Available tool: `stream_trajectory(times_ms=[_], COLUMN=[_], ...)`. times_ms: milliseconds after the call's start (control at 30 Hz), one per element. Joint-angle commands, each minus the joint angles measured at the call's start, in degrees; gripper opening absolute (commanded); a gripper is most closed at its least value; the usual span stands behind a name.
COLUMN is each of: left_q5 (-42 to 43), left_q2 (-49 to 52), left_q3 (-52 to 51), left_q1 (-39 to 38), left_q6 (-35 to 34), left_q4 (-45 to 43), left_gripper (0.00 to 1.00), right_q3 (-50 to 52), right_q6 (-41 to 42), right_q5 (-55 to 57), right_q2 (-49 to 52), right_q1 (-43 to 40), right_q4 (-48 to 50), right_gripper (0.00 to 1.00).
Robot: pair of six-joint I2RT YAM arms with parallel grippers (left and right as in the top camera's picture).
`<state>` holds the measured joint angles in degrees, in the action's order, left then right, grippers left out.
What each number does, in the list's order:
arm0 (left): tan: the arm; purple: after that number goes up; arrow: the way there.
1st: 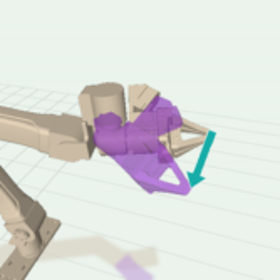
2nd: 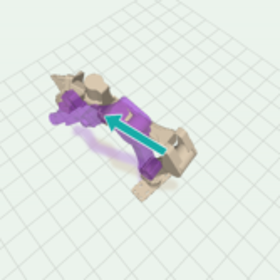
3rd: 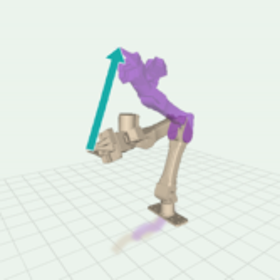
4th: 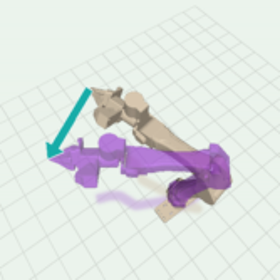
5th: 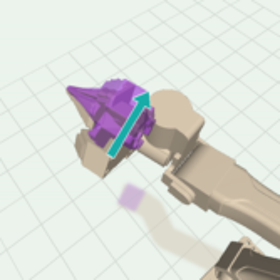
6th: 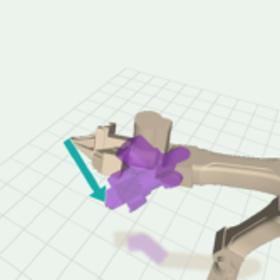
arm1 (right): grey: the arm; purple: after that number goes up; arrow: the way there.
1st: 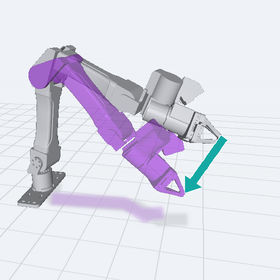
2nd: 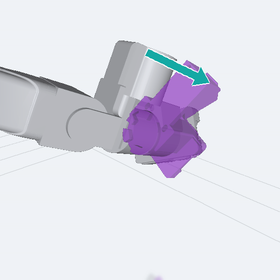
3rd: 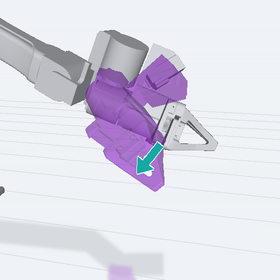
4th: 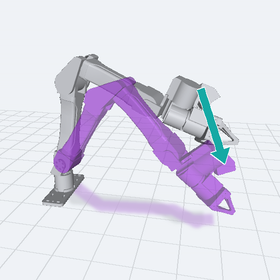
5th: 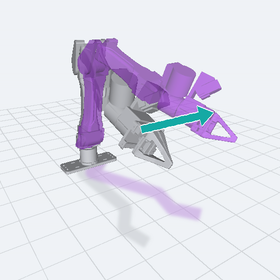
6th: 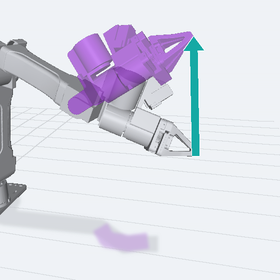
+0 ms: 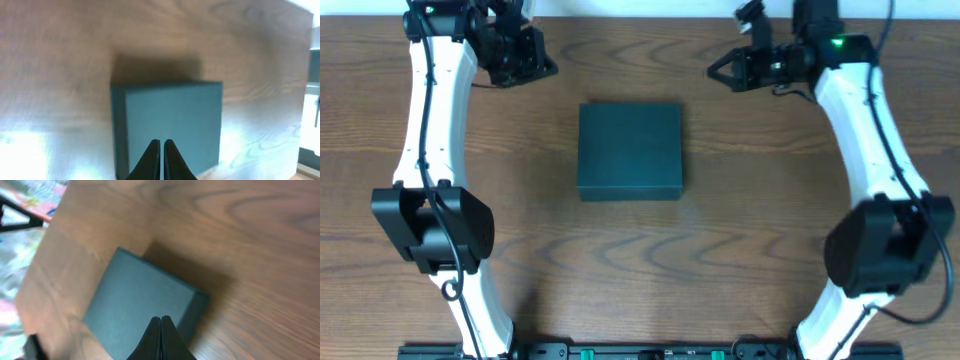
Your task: Pack container
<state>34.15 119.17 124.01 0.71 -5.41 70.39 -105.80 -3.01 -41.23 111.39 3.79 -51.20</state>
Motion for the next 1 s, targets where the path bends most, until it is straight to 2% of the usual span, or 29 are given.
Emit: stream_trajectory(times_ms=[0, 133, 333, 467, 667, 800, 967], left_q5=[-5.8, -11.8, -19.4, -20.0, -19.9, -20.0, -20.2], left_q2=[-5.0, -10.5, -20.7, -31.7, -54.6, -73.1, -91.3], left_q3=[1.0, 1.0, -2.6, -13.0, -32.8, -45.5, -57.4], left_q1=[-0.4, -3.4, -13.1, -18.1, -19.2, -19.2, -19.2], left_q6=[-1.5, -1.4, 0.2, 0.0, -2.1, -6.0, -12.3], left_q4=[3.4, 8.6, 11.3, 10.7, 10.3, 10.1, 10.2], left_gripper=[0.06, 0.06, 0.06, 0.06, 0.06, 0.06, 0.06], right_q3=[-0.3, -0.3, 1.4, 11.1, 29.4, 40.4, 51.3], right_q6=[-3.2, -5.4, -9.1, -9.6, -9.6, -9.2, -4.3], right_q5=[6.4, 6.8, 6.3, 6.3, 5.5, 4.9, 3.1], right_q2=[-4.6, -8.7, -16.5, -26.9, -46.4, -59.5, -75.5], right_q1=[-0.5, -0.5, -0.5, -0.4, 0.9, 2.2, 2.3], right_q4=[-1.9, -7.8, -16.5, -16.4, -15.3, -19.5, -23.0], right_gripper=[0.01, 0.01, 0.02, 0.02, 0.02, 0.02, 0.02])
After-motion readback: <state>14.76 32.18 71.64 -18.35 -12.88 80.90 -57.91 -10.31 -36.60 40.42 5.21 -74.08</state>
